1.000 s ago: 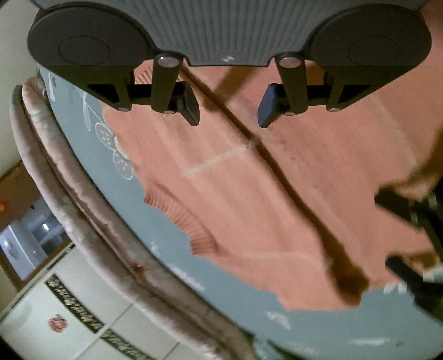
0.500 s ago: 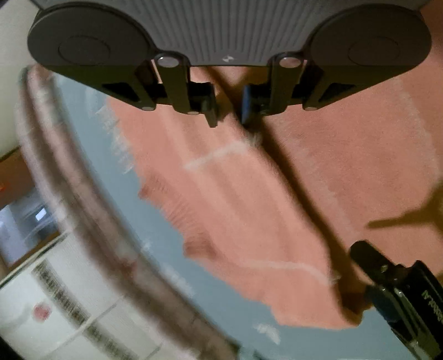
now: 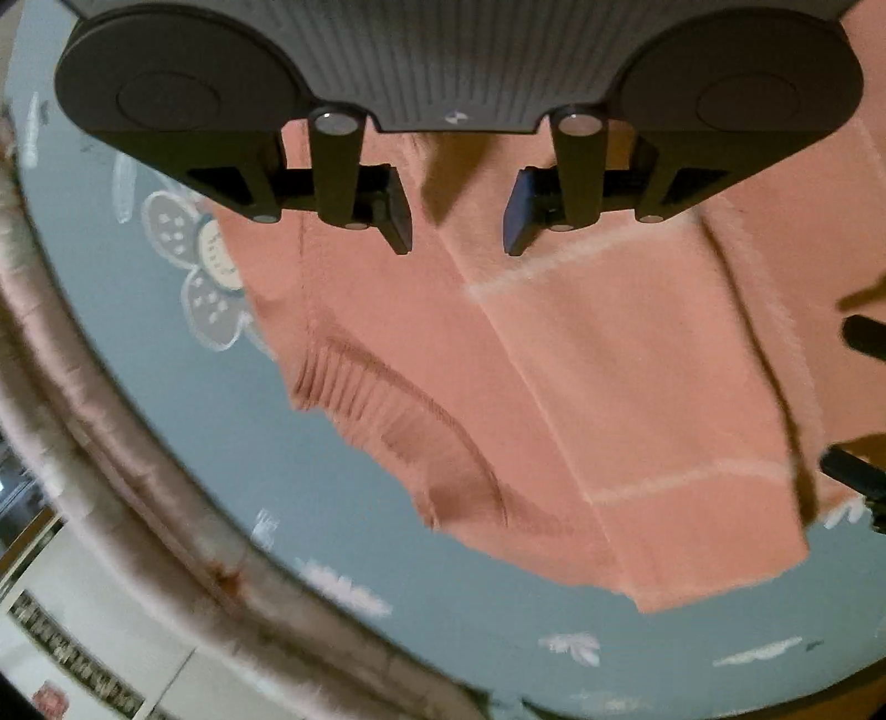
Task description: Fold clothes
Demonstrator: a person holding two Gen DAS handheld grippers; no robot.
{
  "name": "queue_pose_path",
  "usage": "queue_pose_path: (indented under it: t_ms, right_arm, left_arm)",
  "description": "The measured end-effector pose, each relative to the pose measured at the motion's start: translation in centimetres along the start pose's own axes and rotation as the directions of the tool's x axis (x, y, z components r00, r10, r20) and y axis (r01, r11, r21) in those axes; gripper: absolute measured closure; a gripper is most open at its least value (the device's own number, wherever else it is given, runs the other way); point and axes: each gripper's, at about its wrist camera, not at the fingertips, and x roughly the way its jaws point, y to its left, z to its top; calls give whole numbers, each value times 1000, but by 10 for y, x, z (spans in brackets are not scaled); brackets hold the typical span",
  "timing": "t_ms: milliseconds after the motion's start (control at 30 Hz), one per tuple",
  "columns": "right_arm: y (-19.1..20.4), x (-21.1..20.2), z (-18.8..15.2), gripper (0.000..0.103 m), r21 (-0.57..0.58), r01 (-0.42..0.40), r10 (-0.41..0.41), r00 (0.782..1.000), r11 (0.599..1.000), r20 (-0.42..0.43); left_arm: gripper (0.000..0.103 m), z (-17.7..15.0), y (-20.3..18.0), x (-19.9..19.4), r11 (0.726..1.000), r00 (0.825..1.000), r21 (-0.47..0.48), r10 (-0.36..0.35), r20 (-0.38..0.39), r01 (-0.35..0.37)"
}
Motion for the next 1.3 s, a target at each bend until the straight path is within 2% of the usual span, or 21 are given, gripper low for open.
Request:
queue_pose_path:
  t_ms: [100, 133, 167, 200, 267, 500, 567, 667, 767, 833, 867, 967, 1100, 1200, 1300]
  right_arm:
    - [-18, 6, -1, 60, 80, -98, 99, 995, 992, -7]
    - [-22, 6, -2, 67, 121, -135, 137, 990, 983, -12]
    - [-23, 6, -2, 82, 141, -162, 165, 986, 977, -13]
    - [-19, 4, -2, 88, 122, -161, 163, 986, 979, -12]
    - [-14, 2, 2, 90, 95, -144, 145, 989, 985, -14]
    - [-37, -7, 26, 91, 111, -6, 2, 999, 994, 33]
    - [-43, -3, 28, 89, 135, -1, -3, 1000, 991, 26]
    - [-36, 11, 26, 84, 129, 32, -28, 999, 991, -30]
    - [-26, 3, 30, 79, 133, 71, -69, 997, 989, -18]
    - [-21, -15, 38, 76, 160, 65, -71, 997, 985, 31]
    - [-17, -24, 43, 76, 171, 41, -52, 997, 985, 60]
    - [7, -43, 70, 74, 147, -100, 79, 986, 984, 144]
    - [53, -47, 120, 74, 42, -262, 249, 947, 964, 202]
    - [85, -31, 152, 73, -17, -343, 339, 920, 939, 197]
    - [112, -2, 167, 73, -42, -387, 389, 913, 921, 125]
  left_arm:
    - [3, -2, -4, 3, 1000, 1000, 27, 15, 5, -15]
    - [3, -3, -5, 4, 999, 1000, 32, 19, 8, -19]
    - [3, -4, -6, 4, 999, 1000, 40, 23, 11, -23]
    - [3, -4, -8, 4, 998, 1000, 49, 27, 12, -28]
    - [3, -4, -7, 3, 999, 1000, 47, 24, 10, -24]
    - [3, 1, 5, -1, 999, 1000, -22, -28, -4, 28]
    - [3, 1, 6, -1, 999, 999, -34, -35, -3, 35]
    - [3, 1, 6, -2, 999, 1000, -35, -29, -5, 29]
    - [3, 2, 5, -5, 998, 999, -45, -42, -19, 41]
    - [3, 1, 2, -6, 998, 998, -40, -59, -33, 57]
    - [3, 0, 0, -7, 997, 997, -32, -65, -39, 64]
    - [3, -5, -9, -7, 998, 996, 17, -62, -67, 63]
    - [3, -18, -21, -13, 993, 997, 113, -35, -76, 43]
    - [3, -24, -20, -18, 988, 996, 144, -38, -86, 50]
    - [3, -27, -15, -23, 987, 994, 145, -52, -92, 65]
